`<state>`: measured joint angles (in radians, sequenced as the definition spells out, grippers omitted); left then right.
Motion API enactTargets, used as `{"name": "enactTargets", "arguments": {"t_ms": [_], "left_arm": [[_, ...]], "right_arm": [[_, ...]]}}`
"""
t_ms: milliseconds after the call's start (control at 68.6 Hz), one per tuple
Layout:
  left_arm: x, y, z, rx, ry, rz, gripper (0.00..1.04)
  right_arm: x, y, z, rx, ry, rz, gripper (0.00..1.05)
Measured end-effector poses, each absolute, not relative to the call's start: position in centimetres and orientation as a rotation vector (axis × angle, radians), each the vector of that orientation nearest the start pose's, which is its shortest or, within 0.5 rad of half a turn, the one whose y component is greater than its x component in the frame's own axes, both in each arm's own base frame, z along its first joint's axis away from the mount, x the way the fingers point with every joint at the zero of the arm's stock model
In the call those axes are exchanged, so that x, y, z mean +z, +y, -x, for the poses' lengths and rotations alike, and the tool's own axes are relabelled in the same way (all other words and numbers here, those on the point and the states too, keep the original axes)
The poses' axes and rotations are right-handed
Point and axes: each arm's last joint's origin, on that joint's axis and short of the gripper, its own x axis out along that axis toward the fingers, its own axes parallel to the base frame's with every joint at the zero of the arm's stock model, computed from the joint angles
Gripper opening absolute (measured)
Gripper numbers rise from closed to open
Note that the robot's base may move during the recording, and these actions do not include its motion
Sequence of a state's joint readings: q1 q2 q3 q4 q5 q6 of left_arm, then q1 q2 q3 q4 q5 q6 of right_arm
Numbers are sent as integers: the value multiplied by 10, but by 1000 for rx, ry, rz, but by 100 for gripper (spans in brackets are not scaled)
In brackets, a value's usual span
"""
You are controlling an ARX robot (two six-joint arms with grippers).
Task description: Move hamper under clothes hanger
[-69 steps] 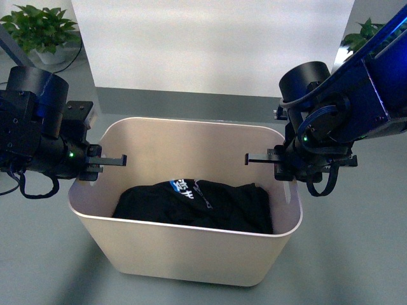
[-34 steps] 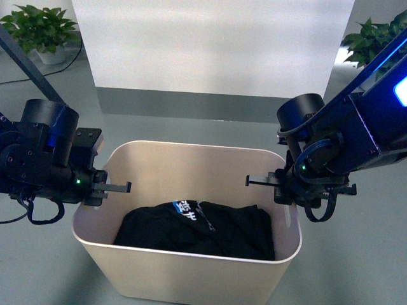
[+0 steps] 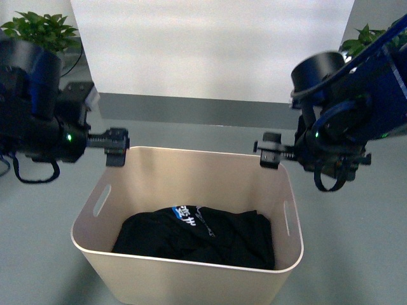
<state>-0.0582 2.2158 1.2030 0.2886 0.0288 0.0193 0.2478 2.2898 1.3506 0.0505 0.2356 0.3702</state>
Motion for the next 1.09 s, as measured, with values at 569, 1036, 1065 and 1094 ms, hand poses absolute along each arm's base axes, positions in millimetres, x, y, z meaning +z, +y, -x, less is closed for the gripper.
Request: {"name": "enactTargets", "arguments": {"t_ms": [569,1036,1065,1094], "left_arm": [[250,-33,-408,-177,296,25,98],[220,-17,-310,-1,8,9,37],[218,-16,-305,-2,9,9,33],[215,-15,-296,-3,8,9,27]], "right_arm": [[225,102,-415,-122,438,-108,97],[212,56,-327,-1,-7,-19,44],[211,52,-322,-5,-9,-16,40],[209,48,-313,-9,-10,-14,35]]}}
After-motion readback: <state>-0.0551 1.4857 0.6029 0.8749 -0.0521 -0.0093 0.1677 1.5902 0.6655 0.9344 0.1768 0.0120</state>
